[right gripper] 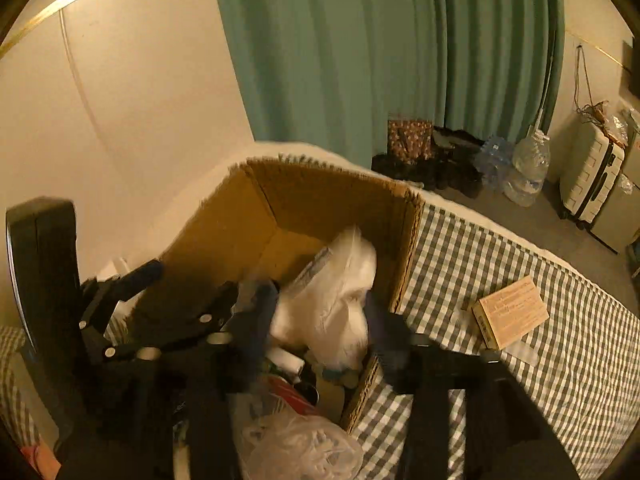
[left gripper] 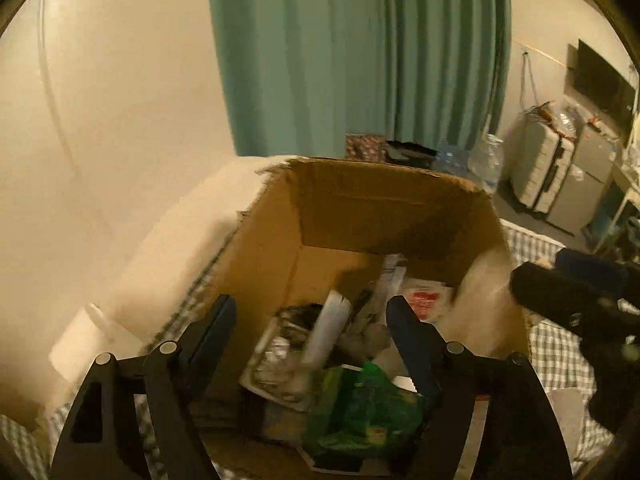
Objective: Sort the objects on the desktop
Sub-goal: 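Carry the BOP tube and lace cloth into the cardboard box and release both, then move the left tool to the tan medicine box and close on it, then lift the tan box with the left tool while the right tool grasps the clear plastic strip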
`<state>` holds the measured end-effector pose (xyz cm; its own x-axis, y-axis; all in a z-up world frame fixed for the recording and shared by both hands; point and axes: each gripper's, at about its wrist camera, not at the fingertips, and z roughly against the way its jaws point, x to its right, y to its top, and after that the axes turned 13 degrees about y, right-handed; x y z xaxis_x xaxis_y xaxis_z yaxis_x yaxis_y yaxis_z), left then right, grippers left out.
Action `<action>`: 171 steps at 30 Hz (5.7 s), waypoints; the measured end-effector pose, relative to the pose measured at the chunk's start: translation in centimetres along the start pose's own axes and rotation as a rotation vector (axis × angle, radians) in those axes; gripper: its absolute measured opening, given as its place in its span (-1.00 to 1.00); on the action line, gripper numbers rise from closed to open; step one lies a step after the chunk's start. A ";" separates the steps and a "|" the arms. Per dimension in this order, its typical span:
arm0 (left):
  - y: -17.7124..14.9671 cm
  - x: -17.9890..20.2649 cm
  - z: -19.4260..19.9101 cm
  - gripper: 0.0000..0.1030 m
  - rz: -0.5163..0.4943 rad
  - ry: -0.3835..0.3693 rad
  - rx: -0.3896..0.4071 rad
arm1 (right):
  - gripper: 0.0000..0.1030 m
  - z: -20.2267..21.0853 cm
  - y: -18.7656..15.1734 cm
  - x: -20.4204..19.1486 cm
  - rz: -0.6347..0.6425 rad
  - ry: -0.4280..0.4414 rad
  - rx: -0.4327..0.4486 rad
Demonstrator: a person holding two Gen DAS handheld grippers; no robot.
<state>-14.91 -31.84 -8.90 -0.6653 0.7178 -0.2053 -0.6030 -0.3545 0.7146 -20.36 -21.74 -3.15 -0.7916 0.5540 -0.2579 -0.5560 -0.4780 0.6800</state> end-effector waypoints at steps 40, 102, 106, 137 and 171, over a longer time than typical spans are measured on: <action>-4.3 18.3 13.4 1.00 -0.285 -0.249 0.068 | 0.10 19.9 -13.4 17.0 -0.243 -0.242 0.177; -6.2 25.1 -4.3 0.78 -0.260 -0.076 -0.159 | -0.49 -1.9 -13.7 25.7 0.021 -0.029 -0.168; -6.6 24.4 -3.6 0.78 -0.255 -0.097 -0.163 | -0.75 1.0 -15.9 24.4 -0.021 -0.031 -0.230; -5.7 21.3 4.5 0.41 -0.241 -0.316 -0.102 | -0.93 11.3 -16.9 24.0 -0.399 -0.016 0.048; -13.8 22.2 1.5 0.55 -0.311 -0.299 -0.368 | -0.92 15.5 -21.6 22.8 -0.473 -0.087 0.089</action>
<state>-20.65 -10.12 -22.29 -0.3106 0.9412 -0.1327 -0.9001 -0.2464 0.3593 -22.44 11.77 -13.07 -0.4315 0.7529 -0.4970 -0.8228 -0.1025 0.5590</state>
